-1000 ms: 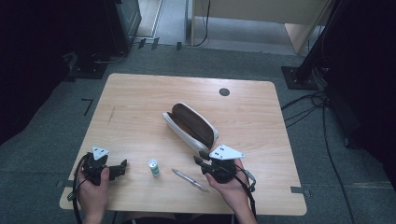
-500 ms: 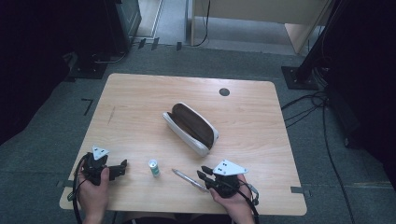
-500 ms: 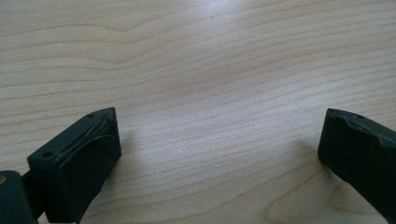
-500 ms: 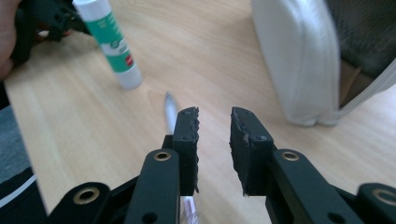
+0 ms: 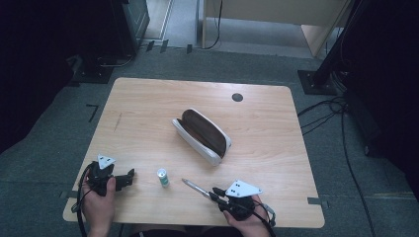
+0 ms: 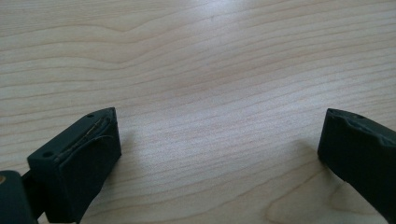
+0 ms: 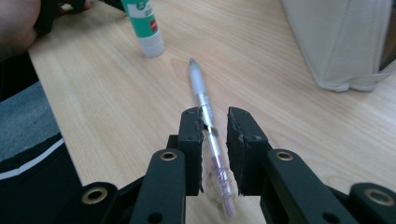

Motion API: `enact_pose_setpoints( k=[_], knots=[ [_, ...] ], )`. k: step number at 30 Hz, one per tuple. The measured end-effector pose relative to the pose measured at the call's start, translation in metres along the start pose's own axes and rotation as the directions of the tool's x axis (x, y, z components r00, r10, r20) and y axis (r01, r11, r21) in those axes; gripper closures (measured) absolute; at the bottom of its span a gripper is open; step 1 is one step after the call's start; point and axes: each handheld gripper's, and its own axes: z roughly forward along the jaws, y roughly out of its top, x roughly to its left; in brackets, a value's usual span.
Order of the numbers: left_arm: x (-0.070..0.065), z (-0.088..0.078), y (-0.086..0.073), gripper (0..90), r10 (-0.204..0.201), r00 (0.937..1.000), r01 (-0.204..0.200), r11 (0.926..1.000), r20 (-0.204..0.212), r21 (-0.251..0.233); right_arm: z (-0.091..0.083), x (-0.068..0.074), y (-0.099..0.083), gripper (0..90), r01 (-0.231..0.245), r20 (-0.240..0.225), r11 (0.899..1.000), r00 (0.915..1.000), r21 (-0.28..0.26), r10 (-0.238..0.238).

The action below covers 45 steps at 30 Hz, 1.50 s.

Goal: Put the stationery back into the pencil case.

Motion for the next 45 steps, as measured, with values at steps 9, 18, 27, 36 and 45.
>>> enact_pose_setpoints(
  k=[9, 18, 27, 36, 45],
  knots=[
    [0.000, 0.000, 0.000, 0.0, 0.000, 1.0000, 0.000, 1.0000, 0.000, 0.000, 0.003, 0.005, -0.012, 74.6, 0.026, 0.001, 0.999, 0.9997, 0.031, -0.026],
    [0.000, 0.000, 0.000, 0.0, 0.000, 1.0000, 0.000, 1.0000, 0.000, 0.000, 0.006, 0.006, -0.018, 72.5, 0.068, 0.022, 0.996, 0.9974, 0.054, -0.069],
    [0.000, 0.000, 0.000, 0.0, 0.000, 1.0000, 0.000, 1.0000, 0.000, 0.000, 0.006, 0.007, -0.020, 72.5, 0.100, 0.013, 0.994, 0.9948, 0.035, -0.101],
    [0.000, 0.000, 0.000, 0.0, 0.000, 1.0000, 0.000, 1.0000, 0.000, 0.000, 0.008, 0.007, -0.021, 71.0, 0.108, 0.027, 0.994, 0.9937, 0.026, -0.109],
    [0.000, 0.000, 0.000, 0.0, 0.000, 1.0000, 0.000, 1.0000, 0.000, 0.000, 0.013, 0.008, -0.024, 70.9, 0.125, 0.044, 0.991, 0.9909, 0.055, -0.127]
  ],
)
